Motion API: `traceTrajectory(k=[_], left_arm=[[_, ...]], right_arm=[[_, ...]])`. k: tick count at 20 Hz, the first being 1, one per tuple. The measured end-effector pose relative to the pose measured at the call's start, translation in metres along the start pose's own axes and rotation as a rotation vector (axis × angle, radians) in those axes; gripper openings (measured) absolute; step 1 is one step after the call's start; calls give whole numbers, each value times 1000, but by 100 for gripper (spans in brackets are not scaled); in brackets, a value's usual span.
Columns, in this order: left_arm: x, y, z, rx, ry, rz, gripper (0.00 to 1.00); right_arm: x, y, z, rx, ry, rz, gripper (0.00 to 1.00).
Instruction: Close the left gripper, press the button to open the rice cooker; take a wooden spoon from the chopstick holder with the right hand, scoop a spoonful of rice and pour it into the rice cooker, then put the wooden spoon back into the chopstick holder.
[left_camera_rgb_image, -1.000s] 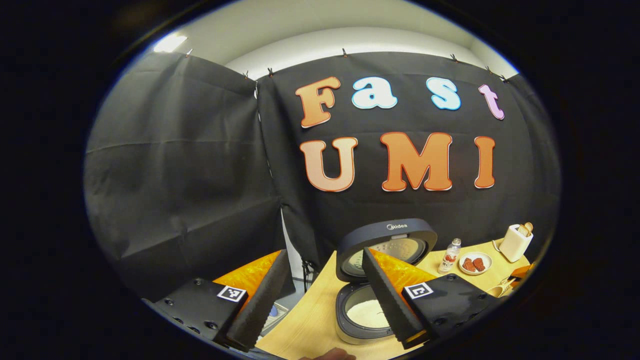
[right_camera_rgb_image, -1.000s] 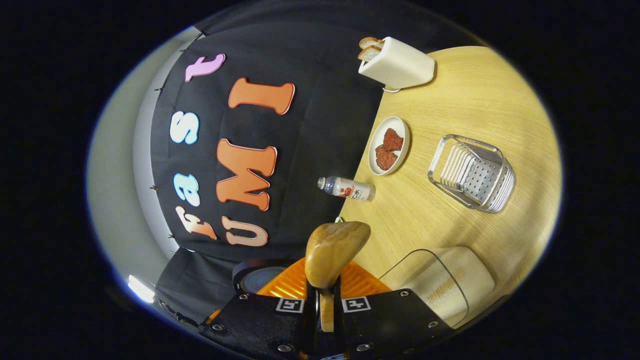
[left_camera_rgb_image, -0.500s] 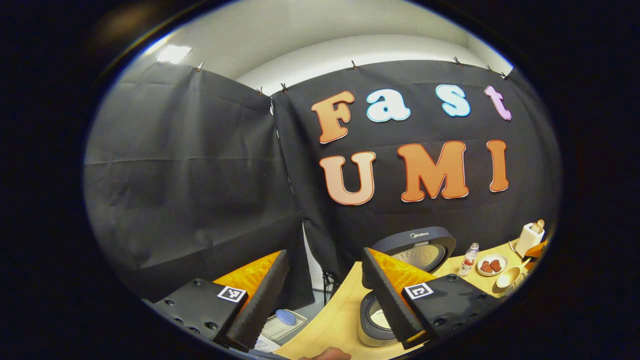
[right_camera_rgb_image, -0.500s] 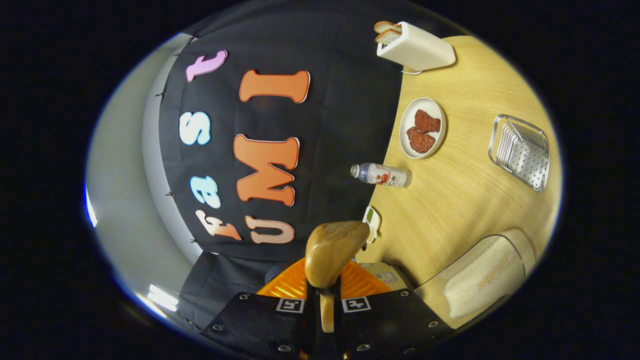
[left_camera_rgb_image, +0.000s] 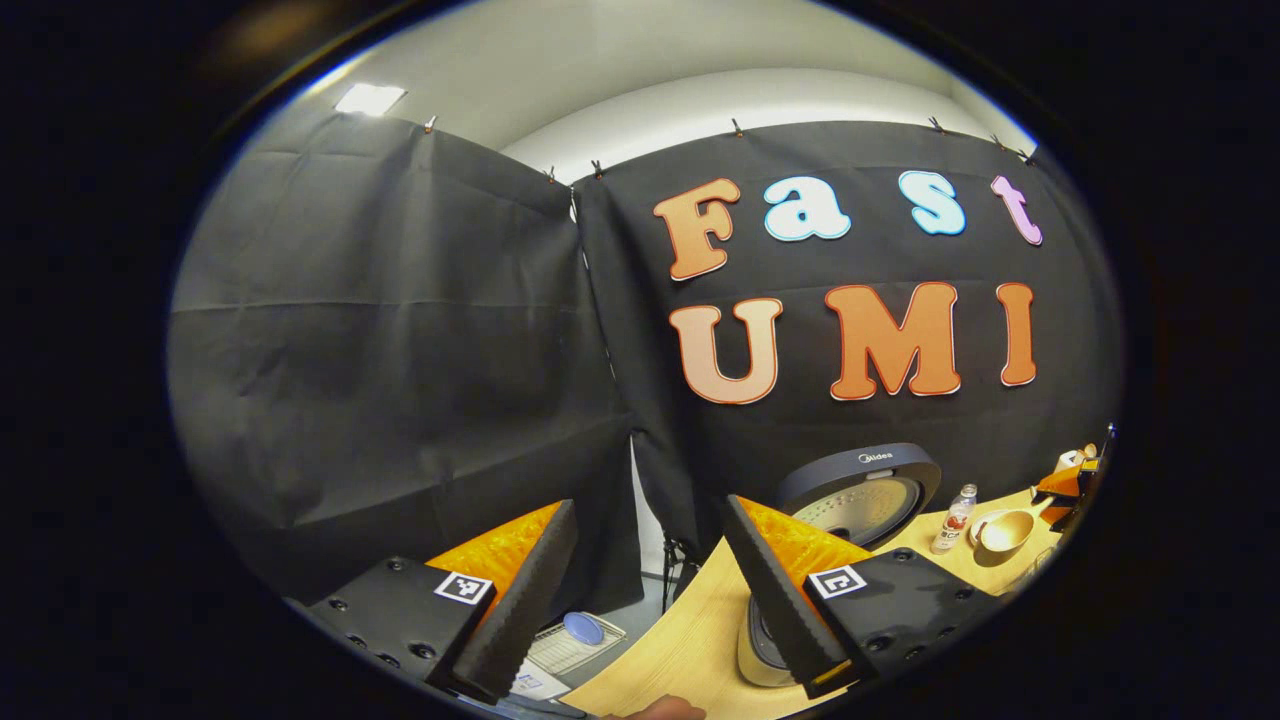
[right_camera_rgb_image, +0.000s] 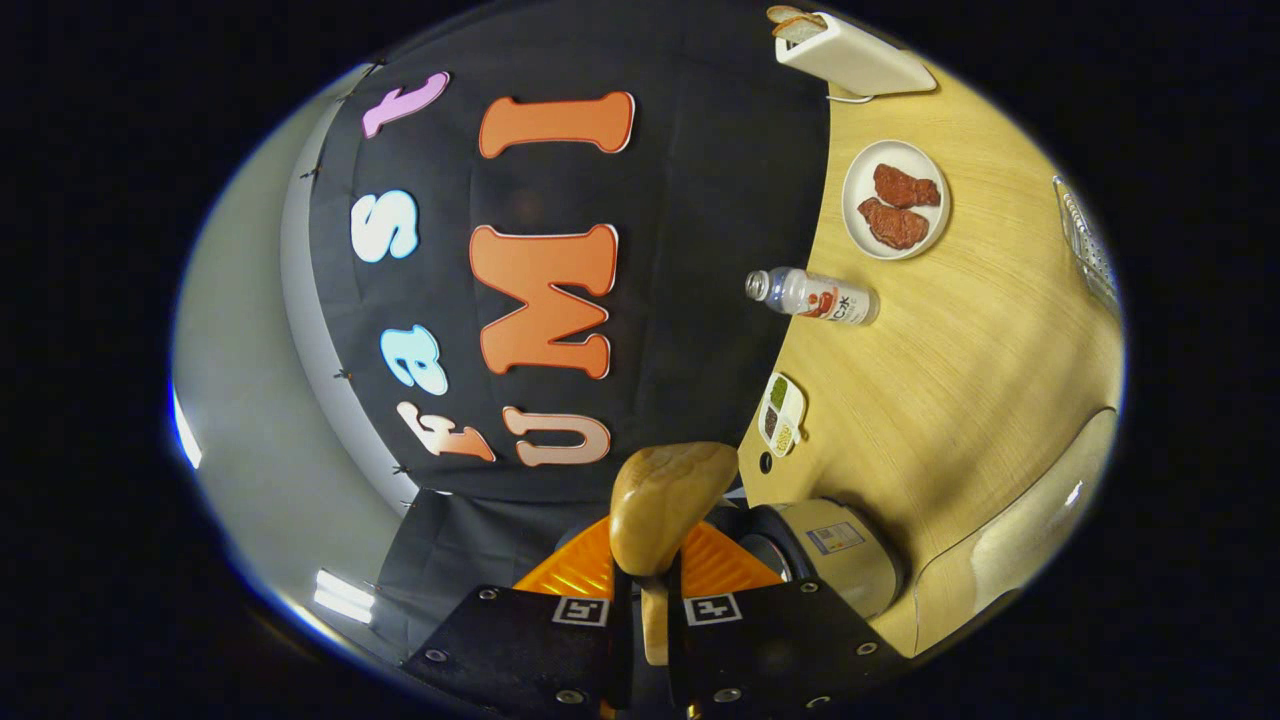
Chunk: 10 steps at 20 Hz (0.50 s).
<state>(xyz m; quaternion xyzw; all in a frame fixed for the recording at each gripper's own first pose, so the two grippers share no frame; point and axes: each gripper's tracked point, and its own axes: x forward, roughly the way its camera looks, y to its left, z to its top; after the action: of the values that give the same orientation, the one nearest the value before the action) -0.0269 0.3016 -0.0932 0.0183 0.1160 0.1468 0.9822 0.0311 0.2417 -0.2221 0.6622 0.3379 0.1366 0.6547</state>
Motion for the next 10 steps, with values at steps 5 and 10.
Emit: traceTrajectory(k=[5,10], left_arm=[[1,10,-7,-7,11,39,92],[-14,35,-21,-18,32,74,92]], right_arm=[[39,17,-21,-39,34,-9,13],[68,27,-37,-110,35,-38,13]])
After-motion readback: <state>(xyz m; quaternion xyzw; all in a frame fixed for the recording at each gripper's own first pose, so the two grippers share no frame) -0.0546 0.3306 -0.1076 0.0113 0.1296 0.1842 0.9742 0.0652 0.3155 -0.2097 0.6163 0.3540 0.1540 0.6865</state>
